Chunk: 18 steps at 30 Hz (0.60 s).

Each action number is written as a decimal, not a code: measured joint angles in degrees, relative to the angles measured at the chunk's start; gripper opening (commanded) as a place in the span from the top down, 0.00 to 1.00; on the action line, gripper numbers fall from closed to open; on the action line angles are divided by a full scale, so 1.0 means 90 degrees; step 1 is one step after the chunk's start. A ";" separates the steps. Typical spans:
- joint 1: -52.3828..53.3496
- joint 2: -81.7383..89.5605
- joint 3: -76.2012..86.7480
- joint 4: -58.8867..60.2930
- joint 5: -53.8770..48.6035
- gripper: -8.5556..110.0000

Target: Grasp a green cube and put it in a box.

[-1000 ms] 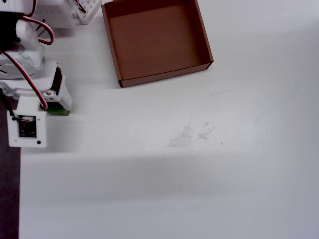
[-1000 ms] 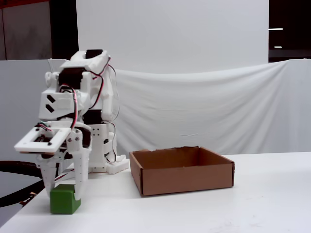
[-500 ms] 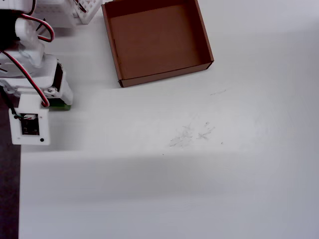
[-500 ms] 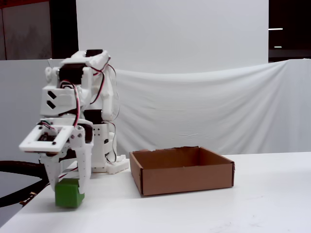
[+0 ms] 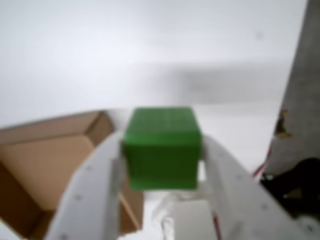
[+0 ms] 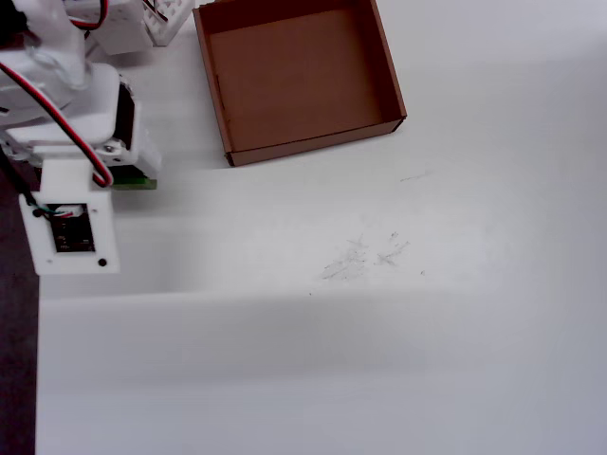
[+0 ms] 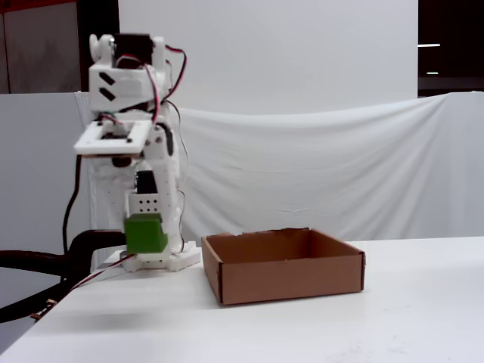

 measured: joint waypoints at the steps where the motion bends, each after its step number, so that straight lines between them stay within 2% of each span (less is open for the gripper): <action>1: -0.0225 0.0059 -0.0078 0.0049 0.0156 0.84; 12: -0.2813 0.0332 -0.0273 0.0293 0.1377 0.83; 18: -0.4141 0.0361 0.0625 -0.0293 0.1846 0.81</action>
